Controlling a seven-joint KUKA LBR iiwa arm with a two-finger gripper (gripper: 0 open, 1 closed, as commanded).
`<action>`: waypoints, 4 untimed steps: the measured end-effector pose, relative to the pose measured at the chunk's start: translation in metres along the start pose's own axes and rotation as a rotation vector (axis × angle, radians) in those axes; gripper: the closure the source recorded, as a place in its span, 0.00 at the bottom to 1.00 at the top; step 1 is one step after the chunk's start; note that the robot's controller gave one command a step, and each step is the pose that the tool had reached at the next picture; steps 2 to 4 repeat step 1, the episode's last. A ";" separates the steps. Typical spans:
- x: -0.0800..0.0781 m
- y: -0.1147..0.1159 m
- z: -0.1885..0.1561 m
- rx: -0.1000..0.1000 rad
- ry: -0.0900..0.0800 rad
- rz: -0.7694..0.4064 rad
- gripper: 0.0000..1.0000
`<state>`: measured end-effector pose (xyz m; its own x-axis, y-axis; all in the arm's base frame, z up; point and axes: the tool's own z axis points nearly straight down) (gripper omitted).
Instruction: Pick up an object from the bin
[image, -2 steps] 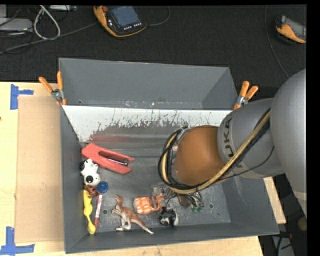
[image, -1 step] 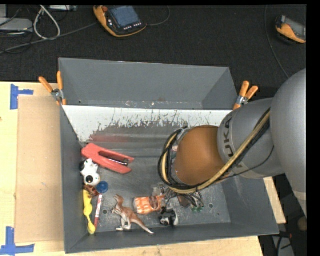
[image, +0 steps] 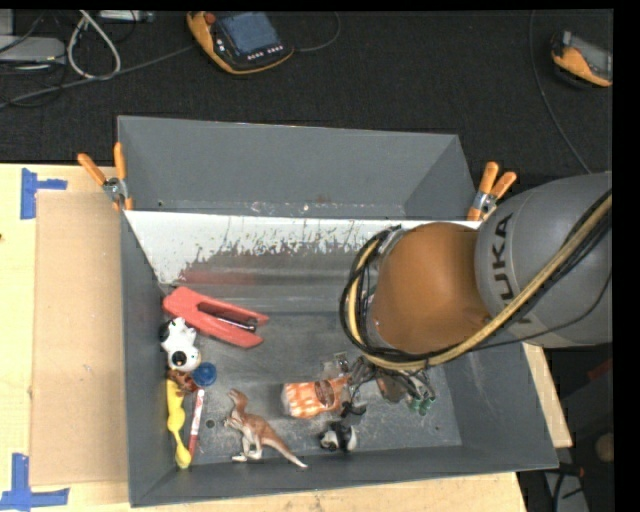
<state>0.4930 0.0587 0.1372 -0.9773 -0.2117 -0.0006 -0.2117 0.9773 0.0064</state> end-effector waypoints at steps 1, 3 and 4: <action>0.012 0.002 -0.070 0.000 0.003 -0.007 1.00; 0.012 0.002 -0.070 0.000 0.003 -0.007 1.00; 0.012 0.002 -0.070 0.000 0.003 -0.007 1.00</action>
Offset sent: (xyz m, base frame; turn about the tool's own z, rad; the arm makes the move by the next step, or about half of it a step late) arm 0.0143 -0.0232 0.1793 0.0261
